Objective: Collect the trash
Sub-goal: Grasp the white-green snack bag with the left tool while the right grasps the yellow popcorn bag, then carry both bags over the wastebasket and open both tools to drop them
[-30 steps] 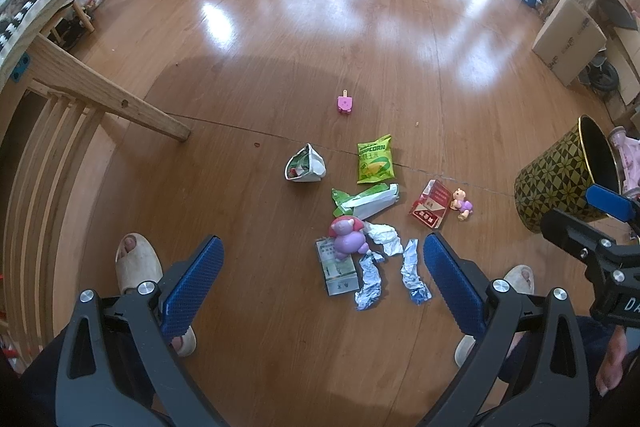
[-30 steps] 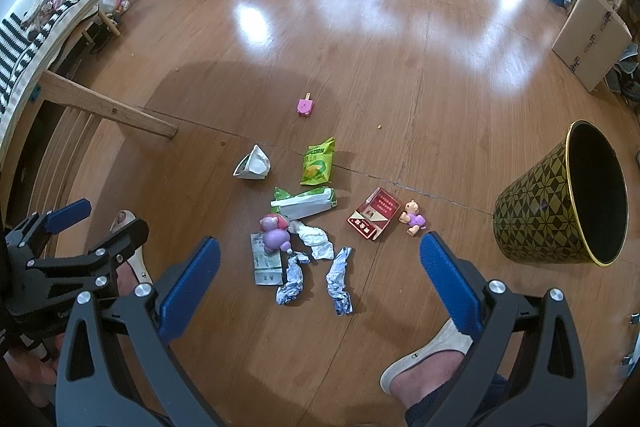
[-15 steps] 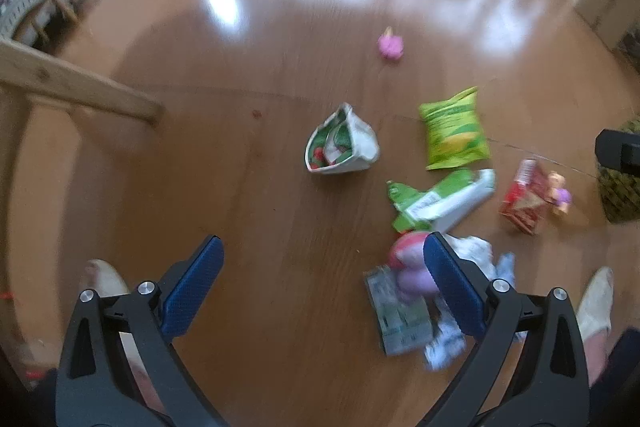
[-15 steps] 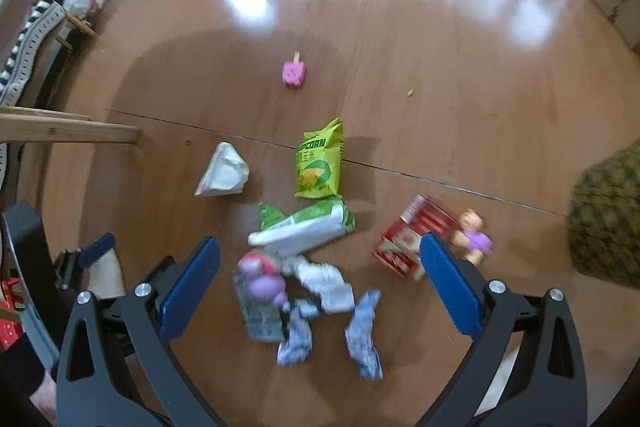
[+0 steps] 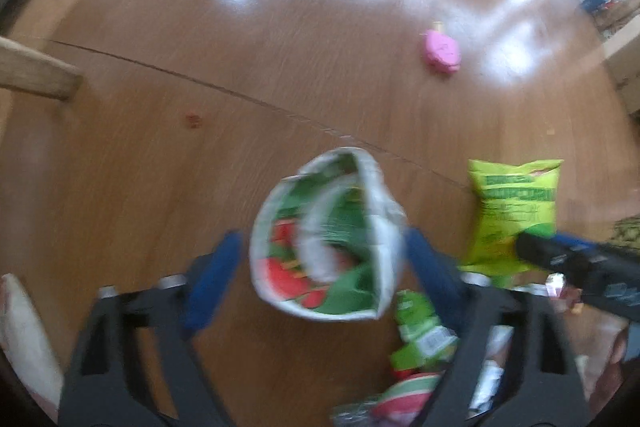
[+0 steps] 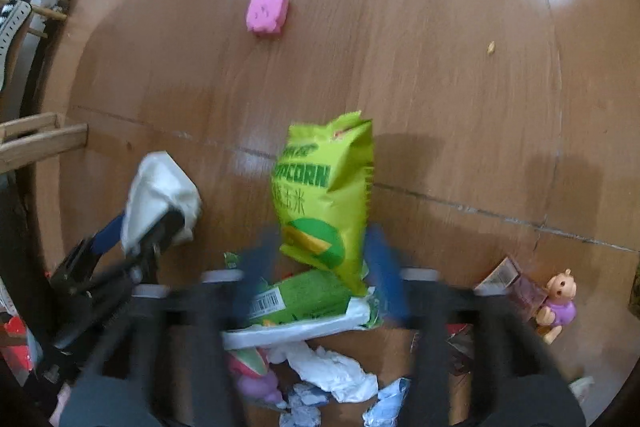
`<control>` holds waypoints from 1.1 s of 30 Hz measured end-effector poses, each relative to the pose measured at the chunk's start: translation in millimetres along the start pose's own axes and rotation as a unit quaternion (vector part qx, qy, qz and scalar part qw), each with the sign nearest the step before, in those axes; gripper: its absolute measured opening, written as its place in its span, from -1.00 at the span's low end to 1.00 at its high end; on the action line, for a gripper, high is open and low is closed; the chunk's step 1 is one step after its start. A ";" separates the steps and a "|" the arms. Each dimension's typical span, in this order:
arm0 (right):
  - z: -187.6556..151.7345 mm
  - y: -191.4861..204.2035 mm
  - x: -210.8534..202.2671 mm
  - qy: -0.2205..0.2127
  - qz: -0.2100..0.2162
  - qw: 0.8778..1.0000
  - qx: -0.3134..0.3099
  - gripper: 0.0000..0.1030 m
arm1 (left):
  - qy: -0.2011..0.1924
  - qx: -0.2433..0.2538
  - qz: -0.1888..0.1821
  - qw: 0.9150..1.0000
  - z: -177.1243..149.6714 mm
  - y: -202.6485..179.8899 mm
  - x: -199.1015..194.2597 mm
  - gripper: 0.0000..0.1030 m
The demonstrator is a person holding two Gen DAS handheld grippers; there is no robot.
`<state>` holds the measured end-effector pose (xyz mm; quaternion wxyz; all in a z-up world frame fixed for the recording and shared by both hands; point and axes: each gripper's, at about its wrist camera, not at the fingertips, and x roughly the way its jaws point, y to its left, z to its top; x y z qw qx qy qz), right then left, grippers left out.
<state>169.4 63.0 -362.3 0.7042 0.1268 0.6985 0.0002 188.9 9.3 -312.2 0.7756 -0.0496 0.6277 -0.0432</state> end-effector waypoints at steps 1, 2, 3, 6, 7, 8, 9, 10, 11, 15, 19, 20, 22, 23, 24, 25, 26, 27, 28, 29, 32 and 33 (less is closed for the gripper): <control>-3.2 -1.1 -1.7 0.002 0.009 1.000 0.003 -0.54 | 0.004 -0.003 -0.001 1.000 2.4 -0.6 0.6 0.33; -7.1 -1.2 -6.7 -0.001 0.009 1.000 0.001 -0.56 | 0.004 -0.005 -0.004 1.000 1.8 -1.2 -3.2 0.30; -12.4 -0.5 -15.4 -0.008 0.001 1.000 -0.006 -0.58 | 0.001 -0.004 -0.006 1.000 -0.1 -2.5 -10.1 0.25; -30.3 2.0 -52.2 -0.018 -0.004 1.000 -0.023 -0.59 | -0.006 0.030 0.000 1.000 -5.1 -11.1 -41.2 0.20; -39.5 3.4 -71.5 -0.027 -0.008 0.999 -0.036 -0.59 | -0.011 0.054 0.002 0.999 -8.6 -17.6 -59.1 0.20; -47.9 6.1 -88.0 -0.035 -0.014 0.998 -0.045 -0.60 | -0.016 0.069 0.004 0.997 -10.9 -20.9 -72.5 0.20; -56.3 5.1 -105.5 -0.042 -0.016 0.998 -0.052 -0.60 | -0.021 0.086 0.007 0.996 -11.6 -25.8 -86.9 0.20; -66.1 5.0 -124.8 -0.049 -0.019 0.997 -0.057 -0.60 | -0.029 0.104 0.008 0.994 -16.2 -33.2 -108.5 0.19; -78.2 4.5 -146.6 -0.058 -0.023 0.996 -0.058 -0.60 | -0.032 0.116 0.010 0.993 -20.0 -38.5 -123.3 0.19; -117.1 -0.7 -227.0 -0.091 -0.032 0.994 -0.052 -0.60 | -0.038 0.137 0.007 0.990 -37.2 -58.0 -192.8 0.20; -160.5 -8.0 -312.0 -0.127 -0.025 0.990 -0.056 -0.60 | -0.051 0.158 -0.002 0.986 -57.2 -83.1 -264.6 0.20; -170.3 -10.9 -326.8 -0.136 -0.022 0.989 -0.054 -0.60 | -0.053 0.159 -0.006 0.986 -65.7 -84.3 -282.4 0.20; -188.8 -18.0 -349.3 -0.148 -0.017 0.988 -0.046 -0.60 | -0.056 0.150 -0.022 0.987 -83.2 -84.1 -314.7 0.20; -197.1 -21.9 -356.5 -0.156 -0.016 0.987 -0.041 -0.60 | -0.060 0.146 -0.025 0.987 -88.4 -84.7 -324.5 0.20; -206.9 -28.9 -362.7 -0.168 -0.015 0.985 -0.034 -0.60 | -0.070 0.139 -0.034 0.987 -94.2 -84.7 -336.4 0.20; -211.3 -33.2 -364.7 -0.175 -0.015 0.984 -0.028 -0.60 | -0.078 0.128 -0.048 0.988 -97.9 -85.0 -344.1 0.21; -214.5 -39.4 -365.5 -0.178 -0.013 0.984 -0.014 -0.60 | -0.080 0.117 -0.057 0.988 -101.9 -85.7 -348.8 0.21; -214.7 -44.3 -365.5 -0.175 -0.007 0.984 -0.001 -0.60 | -0.077 0.106 -0.067 0.989 -103.5 -88.2 -351.7 0.21; -214.4 -45.6 -364.9 -0.179 -0.001 0.984 0.002 -0.60 | -0.072 0.100 -0.081 0.989 -104.0 -90.3 -350.6 0.21; -213.7 -45.9 -366.1 -0.186 -0.003 0.982 -0.001 -0.60 | -0.072 0.106 -0.083 0.988 -103.8 -94.1 -347.6 0.21; -208.4 -56.2 -372.7 -0.193 -0.009 0.981 0.011 -0.60 | -0.077 0.134 -0.070 0.986 -107.3 -109.8 -340.3 0.21; -205.7 -65.9 -376.0 -0.195 -0.006 0.981 0.023 -0.60 | -0.073 0.134 -0.071 0.986 -107.6 -112.3 -336.6 0.21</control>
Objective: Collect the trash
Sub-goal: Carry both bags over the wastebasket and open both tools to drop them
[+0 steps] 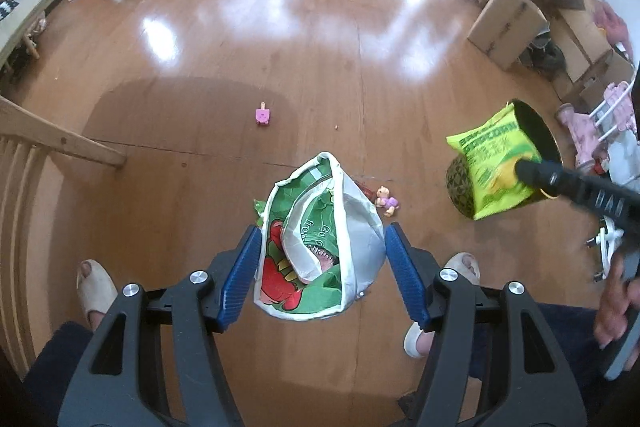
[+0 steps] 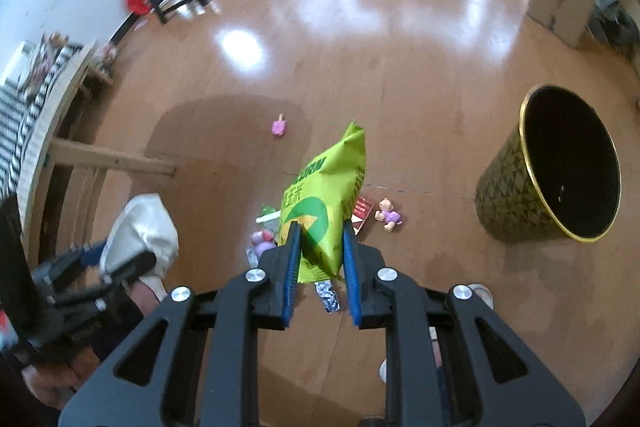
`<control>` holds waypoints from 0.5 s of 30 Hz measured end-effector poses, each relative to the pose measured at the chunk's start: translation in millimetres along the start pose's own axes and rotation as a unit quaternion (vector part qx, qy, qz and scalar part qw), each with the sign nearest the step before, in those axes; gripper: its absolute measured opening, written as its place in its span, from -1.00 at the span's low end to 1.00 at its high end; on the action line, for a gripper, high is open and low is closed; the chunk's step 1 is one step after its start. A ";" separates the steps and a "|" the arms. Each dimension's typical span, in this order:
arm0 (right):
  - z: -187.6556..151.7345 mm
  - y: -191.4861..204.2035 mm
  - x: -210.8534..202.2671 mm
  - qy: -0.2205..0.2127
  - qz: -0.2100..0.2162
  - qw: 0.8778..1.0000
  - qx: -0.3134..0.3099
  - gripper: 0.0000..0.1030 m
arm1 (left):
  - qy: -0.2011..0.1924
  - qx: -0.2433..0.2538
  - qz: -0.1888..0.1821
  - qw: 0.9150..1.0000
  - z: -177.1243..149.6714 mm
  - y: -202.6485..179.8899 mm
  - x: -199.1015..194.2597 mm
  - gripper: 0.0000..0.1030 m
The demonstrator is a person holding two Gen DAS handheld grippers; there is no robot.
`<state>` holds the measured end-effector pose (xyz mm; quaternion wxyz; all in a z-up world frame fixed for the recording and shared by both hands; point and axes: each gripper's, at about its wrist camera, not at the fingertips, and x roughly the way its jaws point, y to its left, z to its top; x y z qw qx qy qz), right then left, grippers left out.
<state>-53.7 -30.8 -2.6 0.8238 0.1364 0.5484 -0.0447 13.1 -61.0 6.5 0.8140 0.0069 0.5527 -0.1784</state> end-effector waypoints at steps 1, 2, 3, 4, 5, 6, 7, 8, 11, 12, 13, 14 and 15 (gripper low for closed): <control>4.7 -4.1 -3.2 -0.004 -0.003 1.000 0.006 -0.60 | 0.005 0.005 0.003 1.000 1.7 -3.9 6.3 0.21; 8.5 -9.8 -7.5 -0.007 -0.008 1.000 0.008 -0.60 | 0.009 0.011 0.005 1.000 2.7 -11.0 7.4 0.21; 14.5 -21.4 -11.7 -0.011 -0.017 1.000 0.011 -0.60 | 0.013 0.025 0.007 1.000 6.2 -21.5 12.0 0.21; 19.9 -31.4 -15.5 -0.014 -0.027 0.999 0.014 -0.60 | 0.013 0.036 0.007 0.999 7.4 -31.8 10.7 0.21; 24.3 -42.3 -18.4 -0.016 -0.035 0.999 0.018 -0.60 | 0.015 0.054 0.008 0.998 15.2 -50.1 17.8 0.21; 31.6 -62.1 -24.8 -0.018 -0.048 0.998 0.029 -0.60 | 0.016 0.062 0.006 0.998 19.1 -60.4 21.6 0.21; 38.3 -77.6 -29.4 -0.020 -0.053 0.998 0.039 -0.60 | 0.020 0.071 -0.005 0.997 28.2 -81.0 28.4 0.21; 44.4 -95.0 -35.3 -0.022 -0.060 0.997 0.051 -0.60 | 0.019 0.081 -0.015 0.996 35.2 -100.8 32.2 0.21; 60.3 -151.2 -54.5 -0.032 -0.093 0.992 0.077 -0.60 | 0.013 0.119 -0.035 0.992 53.4 -163.2 47.5 0.22; 63.8 -165.7 -57.5 -0.032 -0.098 0.991 0.083 -0.60 | 0.016 0.124 -0.045 0.991 58.0 -180.9 52.3 0.23; 64.5 -187.0 -60.6 -0.035 -0.106 0.989 0.095 -0.60 | 0.021 0.129 -0.053 0.990 61.6 -194.9 57.3 0.23; 63.7 -211.6 -62.1 -0.035 -0.114 0.986 0.115 -0.60 | 0.026 0.137 -0.060 0.988 66.5 -215.6 65.4 0.23; 62.4 -224.7 -63.1 -0.034 -0.114 0.984 0.130 -0.60 | 0.027 0.145 -0.067 0.987 69.9 -231.9 72.1 0.23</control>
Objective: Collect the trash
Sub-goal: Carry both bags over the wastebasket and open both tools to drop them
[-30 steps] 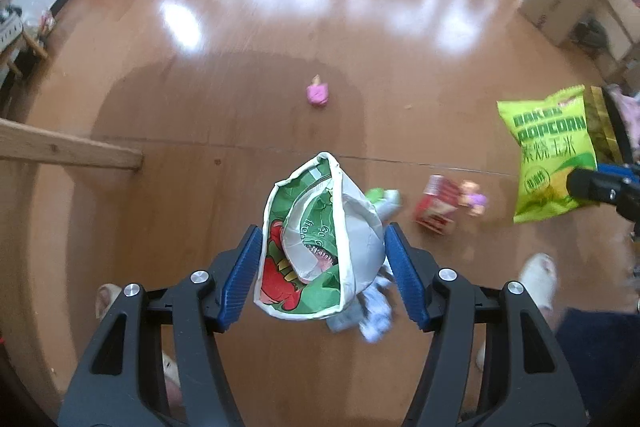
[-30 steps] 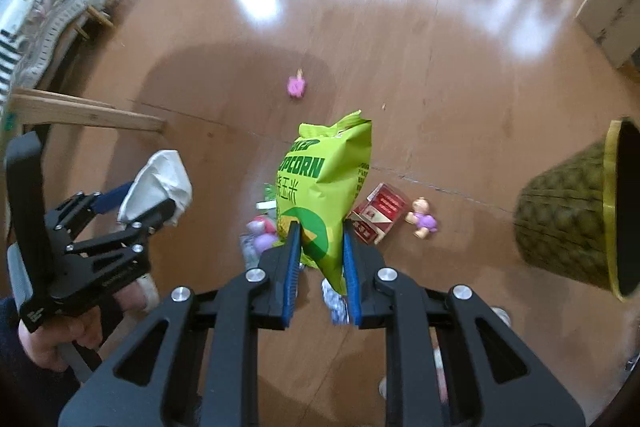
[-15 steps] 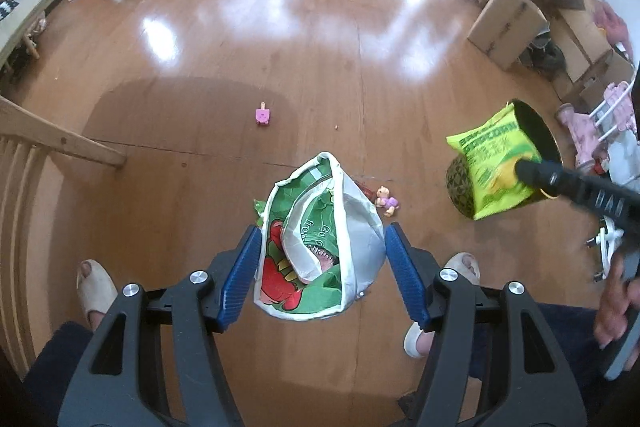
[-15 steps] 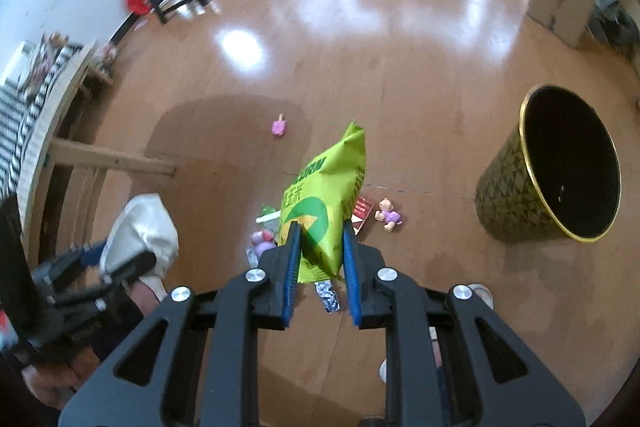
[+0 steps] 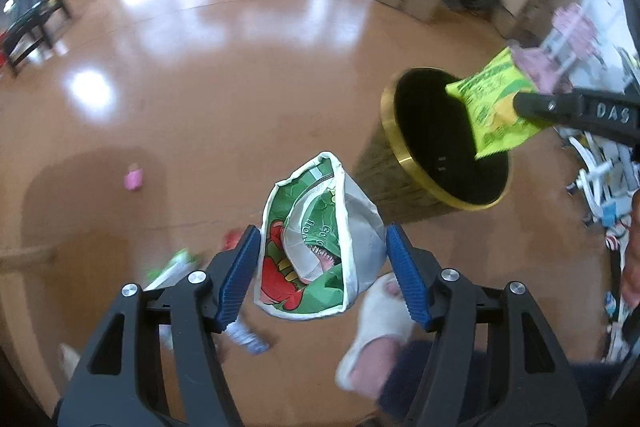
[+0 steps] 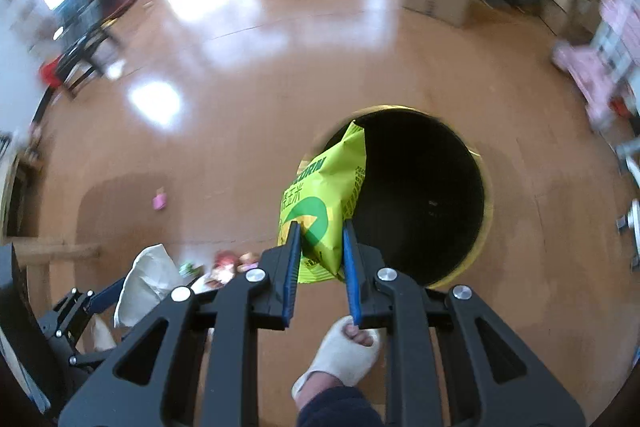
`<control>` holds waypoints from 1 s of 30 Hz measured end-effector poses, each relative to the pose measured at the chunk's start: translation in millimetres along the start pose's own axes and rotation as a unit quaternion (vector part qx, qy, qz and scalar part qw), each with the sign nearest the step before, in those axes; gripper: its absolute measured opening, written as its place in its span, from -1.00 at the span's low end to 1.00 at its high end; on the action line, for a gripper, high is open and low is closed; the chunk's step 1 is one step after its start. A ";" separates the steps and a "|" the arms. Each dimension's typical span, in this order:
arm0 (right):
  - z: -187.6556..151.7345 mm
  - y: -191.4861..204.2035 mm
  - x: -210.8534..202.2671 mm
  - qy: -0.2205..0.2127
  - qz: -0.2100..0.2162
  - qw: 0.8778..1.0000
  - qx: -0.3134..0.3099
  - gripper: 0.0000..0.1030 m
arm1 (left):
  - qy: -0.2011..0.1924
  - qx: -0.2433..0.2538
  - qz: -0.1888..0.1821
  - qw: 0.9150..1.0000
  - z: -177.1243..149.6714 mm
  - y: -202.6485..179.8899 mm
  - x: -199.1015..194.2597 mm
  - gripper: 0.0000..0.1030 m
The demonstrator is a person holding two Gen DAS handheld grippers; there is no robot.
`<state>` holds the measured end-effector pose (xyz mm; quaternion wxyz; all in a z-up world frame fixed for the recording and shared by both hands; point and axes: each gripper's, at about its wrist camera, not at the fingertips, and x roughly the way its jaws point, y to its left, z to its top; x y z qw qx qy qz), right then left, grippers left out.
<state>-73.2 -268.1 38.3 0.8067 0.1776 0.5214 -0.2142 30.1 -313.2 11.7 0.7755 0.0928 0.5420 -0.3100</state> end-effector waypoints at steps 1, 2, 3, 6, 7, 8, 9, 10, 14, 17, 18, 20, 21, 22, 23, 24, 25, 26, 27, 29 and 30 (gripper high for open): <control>2.1 -18.2 6.5 0.007 0.003 1.000 0.023 -0.60 | 0.001 0.009 -0.012 1.000 10.1 -16.4 10.8 0.24; 4.3 -34.3 14.1 0.013 0.004 0.999 0.040 -0.60 | 0.004 0.015 -0.014 1.000 15.1 -30.3 19.1 0.24; 5.1 -43.1 18.2 0.015 0.002 0.999 0.047 -0.60 | 0.007 0.022 -0.014 1.000 22.1 -41.7 28.3 0.24; 10.7 -70.6 32.9 0.021 0.004 0.997 0.078 -0.60 | 0.013 0.023 -0.017 0.999 38.5 -65.2 49.1 0.24; 12.4 -74.1 34.5 0.023 0.007 0.996 0.083 -0.60 | 0.014 0.025 -0.014 0.999 42.8 -70.9 56.3 0.24; 14.3 -77.3 36.5 0.022 0.006 0.996 0.084 -0.60 | 0.017 0.025 -0.019 0.999 44.7 -76.0 61.4 0.24; 15.1 -78.8 37.4 0.021 0.002 0.996 0.085 -0.60 | 0.020 0.025 -0.022 0.999 51.7 -80.2 66.8 0.24; 15.8 -78.0 39.8 0.022 -0.001 0.996 0.085 -0.60 | 0.020 0.028 -0.022 0.999 56.3 -85.9 72.2 0.24; 15.3 -80.3 42.2 0.020 -0.001 0.996 0.090 -0.60 | 0.023 0.039 -0.022 0.999 69.5 -101.1 91.3 0.26; 19.5 -82.7 42.4 0.008 -0.004 0.995 0.094 -0.59 | 0.023 0.041 -0.028 0.999 75.8 -107.3 101.7 0.34; 17.0 -81.7 40.1 0.006 -0.005 0.995 0.095 -0.43 | 0.021 0.045 -0.028 0.998 76.6 -108.7 103.8 0.46; 17.4 -81.2 38.6 0.005 -0.010 0.995 0.098 0.32 | 0.012 0.050 -0.027 0.998 76.5 -109.4 103.7 0.71; 17.5 -80.5 35.6 -0.005 -0.013 0.995 0.099 0.52 | 0.007 0.050 -0.025 0.998 74.9 -106.9 102.2 0.76; 18.3 -78.3 31.3 -0.014 -0.016 0.995 0.095 0.52 | 0.007 0.048 -0.025 0.999 73.6 -103.1 101.5 0.76; 19.3 -76.2 28.4 -0.018 -0.015 0.995 0.093 0.52 | 0.008 0.046 -0.024 0.999 72.6 -99.8 100.7 0.76; 19.8 -72.8 24.2 -0.022 -0.007 0.995 0.092 0.52 | 0.009 0.042 -0.022 0.999 70.6 -94.4 99.1 0.76; 21.0 -68.8 20.9 -0.025 0.000 0.996 0.091 0.53 | 0.007 0.038 -0.025 0.999 68.7 -88.6 95.9 0.76; 23.2 -66.2 18.8 -0.028 0.005 0.996 0.088 0.53 | 0.003 0.033 -0.026 0.999 65.1 -79.9 90.7 0.76; 23.4 -59.6 14.2 -0.032 0.009 0.996 0.081 0.54 | 0.002 0.029 -0.023 0.999 61.6 -71.3 85.5 0.76; 24.2 -38.6 6.3 -0.038 0.013 0.998 0.057 0.64 | -0.001 0.017 -0.017 1.000 50.9 -45.8 70.1 0.76; 23.9 -25.8 2.4 -0.042 0.015 0.998 0.041 0.68 | -0.004 0.007 -0.013 1.000 43.8 -30.6 60.1 0.76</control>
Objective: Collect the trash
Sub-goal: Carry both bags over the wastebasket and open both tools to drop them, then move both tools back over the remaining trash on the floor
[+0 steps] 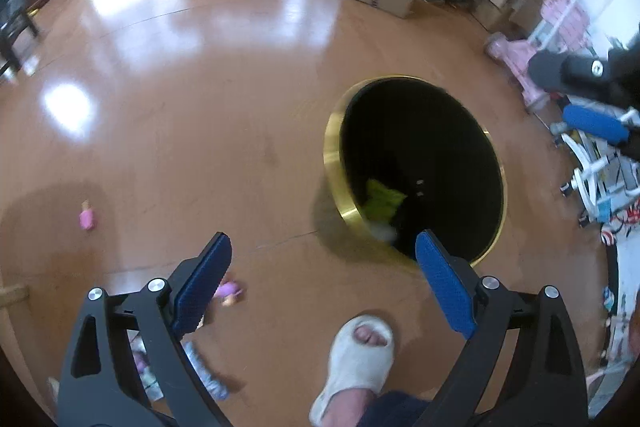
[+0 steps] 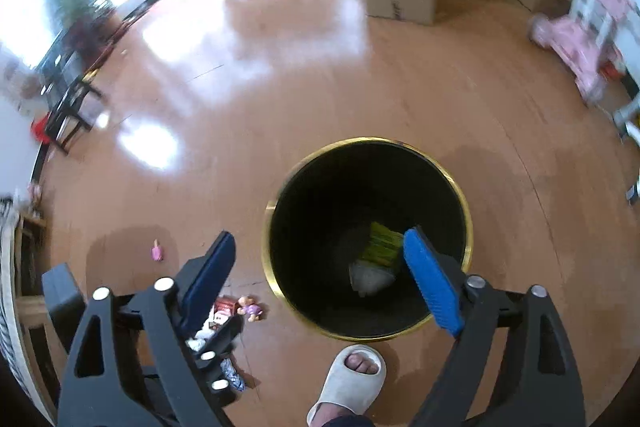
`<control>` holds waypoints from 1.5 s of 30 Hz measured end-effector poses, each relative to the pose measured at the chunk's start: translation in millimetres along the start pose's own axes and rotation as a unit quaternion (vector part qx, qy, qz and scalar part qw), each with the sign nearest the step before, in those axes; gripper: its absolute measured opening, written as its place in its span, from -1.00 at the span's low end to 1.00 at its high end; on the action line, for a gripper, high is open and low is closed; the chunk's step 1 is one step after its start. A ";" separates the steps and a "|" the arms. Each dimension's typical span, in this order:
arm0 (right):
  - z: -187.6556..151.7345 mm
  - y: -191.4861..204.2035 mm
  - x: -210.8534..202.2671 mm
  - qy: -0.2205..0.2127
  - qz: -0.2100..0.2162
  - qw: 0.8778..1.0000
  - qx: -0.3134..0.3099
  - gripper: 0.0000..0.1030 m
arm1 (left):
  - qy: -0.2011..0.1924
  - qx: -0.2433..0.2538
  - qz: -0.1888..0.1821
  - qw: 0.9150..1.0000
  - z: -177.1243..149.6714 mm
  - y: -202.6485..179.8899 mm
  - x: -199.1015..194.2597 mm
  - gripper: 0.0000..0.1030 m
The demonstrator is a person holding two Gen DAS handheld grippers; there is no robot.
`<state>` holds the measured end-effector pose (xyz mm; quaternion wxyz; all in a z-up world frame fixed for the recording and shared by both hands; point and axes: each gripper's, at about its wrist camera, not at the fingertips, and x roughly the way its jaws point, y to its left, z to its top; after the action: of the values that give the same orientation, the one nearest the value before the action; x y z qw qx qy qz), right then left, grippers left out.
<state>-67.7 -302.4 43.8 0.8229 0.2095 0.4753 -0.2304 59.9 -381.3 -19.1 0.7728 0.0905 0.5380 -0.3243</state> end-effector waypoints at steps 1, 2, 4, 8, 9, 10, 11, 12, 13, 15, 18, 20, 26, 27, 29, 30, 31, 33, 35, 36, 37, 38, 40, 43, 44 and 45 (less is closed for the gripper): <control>-3.5 20.1 -3.9 -0.003 0.003 1.000 -0.026 0.70 | -0.004 -0.015 0.008 1.000 -11.2 22.4 -15.7 0.77; -5.2 35.4 -5.7 -0.003 0.005 0.999 -0.043 0.70 | -0.005 -0.025 0.015 1.000 -18.8 37.3 -27.4 0.77; -14.9 71.9 -9.7 0.004 0.014 0.997 -0.079 0.74 | -0.011 -0.047 0.038 0.998 -44.2 80.5 -61.0 0.77; -48.9 146.6 -14.9 0.030 0.048 0.991 -0.119 0.83 | -0.023 -0.078 0.103 0.991 -100.0 154.1 -127.1 0.78; -58.2 160.9 -16.0 0.035 0.053 0.990 -0.126 0.83 | -0.025 -0.089 0.120 0.988 -116.1 171.2 -144.3 0.79; -73.2 181.7 -18.8 0.041 0.062 0.988 -0.133 0.84 | -0.024 -0.110 0.137 0.984 -136.5 193.6 -165.3 0.79; -86.7 196.5 -20.8 0.048 0.065 0.987 -0.137 0.84 | -0.019 -0.130 0.148 0.980 -153.0 210.8 -181.1 0.80; -104.6 215.6 -22.5 0.062 0.068 0.985 -0.143 0.85 | -0.014 -0.148 0.156 0.977 -168.2 225.7 -195.8 0.80; -115.0 229.4 -23.9 0.075 0.071 0.983 -0.150 0.85 | -0.011 -0.158 0.161 0.974 -178.3 232.9 -204.9 0.80; -145.2 265.7 -29.1 0.103 0.067 0.973 -0.197 0.85 | -0.004 -0.183 0.174 0.968 -205.0 255.0 -230.3 0.81; -177.4 297.7 -41.0 0.097 0.100 0.959 -0.248 0.87 | 0.009 -0.201 0.192 0.960 -227.7 269.3 -242.6 0.83; -193.2 296.7 -37.6 0.081 0.110 0.960 -0.244 0.87 | 0.010 -0.202 0.185 0.962 -231.1 265.1 -237.1 0.84; -217.2 276.9 20.0 0.110 0.053 0.967 -0.225 0.87 | 0.005 -0.213 0.153 0.965 -246.1 261.8 -180.3 0.86; -219.6 272.7 27.7 0.109 0.043 0.967 -0.228 0.87 | 0.005 -0.223 0.152 0.963 -249.0 265.4 -171.3 0.86; -223.4 269.2 44.7 0.097 0.010 0.964 -0.247 0.87 | -0.009 -0.233 0.118 0.965 -250.7 275.4 -158.5 0.86; -224.2 267.4 51.8 0.092 -0.005 0.964 -0.249 0.87 | -0.003 -0.226 0.129 0.966 -250.5 277.8 -152.2 0.86; -224.7 263.8 57.3 0.092 -0.004 0.964 -0.249 0.87 | 0.010 -0.220 0.142 0.965 -250.2 278.4 -146.1 0.86; -225.8 263.1 66.4 0.094 0.002 0.962 -0.255 0.87 | 0.016 -0.202 0.142 0.969 -246.2 281.0 -138.3 0.86; -233.0 266.7 77.8 0.105 0.003 0.956 -0.273 0.87 | 0.013 -0.222 0.152 0.963 -245.4 289.3 -135.6 0.86; -234.6 269.6 81.7 0.111 0.004 0.955 -0.277 0.87 | 0.014 -0.227 0.149 0.962 -245.9 291.9 -133.2 0.86; -236.2 273.1 86.5 0.120 0.010 0.952 -0.280 0.87 | 0.009 -0.230 0.147 0.962 -246.7 294.5 -131.2 0.86; -237.9 275.8 90.3 0.126 0.016 0.951 -0.283 0.87 | 0.004 -0.231 0.152 0.961 -247.0 296.6 -130.4 0.86; -240.9 282.4 97.1 0.135 0.017 0.947 -0.291 0.87 | 0.009 -0.223 0.160 0.962 -247.0 298.8 -124.2 0.86; -239.9 290.2 101.7 0.140 0.023 0.946 -0.293 0.87 | 0.026 -0.211 0.165 0.963 -247.6 302.7 -108.5 0.86; -238.7 291.0 104.2 0.142 0.027 0.946 -0.289 0.87 | 0.029 -0.209 0.166 0.963 -248.5 303.3 -105.2 0.86; -237.9 291.2 106.7 0.143 0.029 0.947 -0.286 0.87 | 0.033 -0.207 0.165 0.964 -248.8 304.0 -101.6 0.86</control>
<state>-15.2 47.2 -122.9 0.7777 0.0100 0.6279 -0.0286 28.2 16.4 -92.9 0.7991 0.0268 0.5966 -0.0700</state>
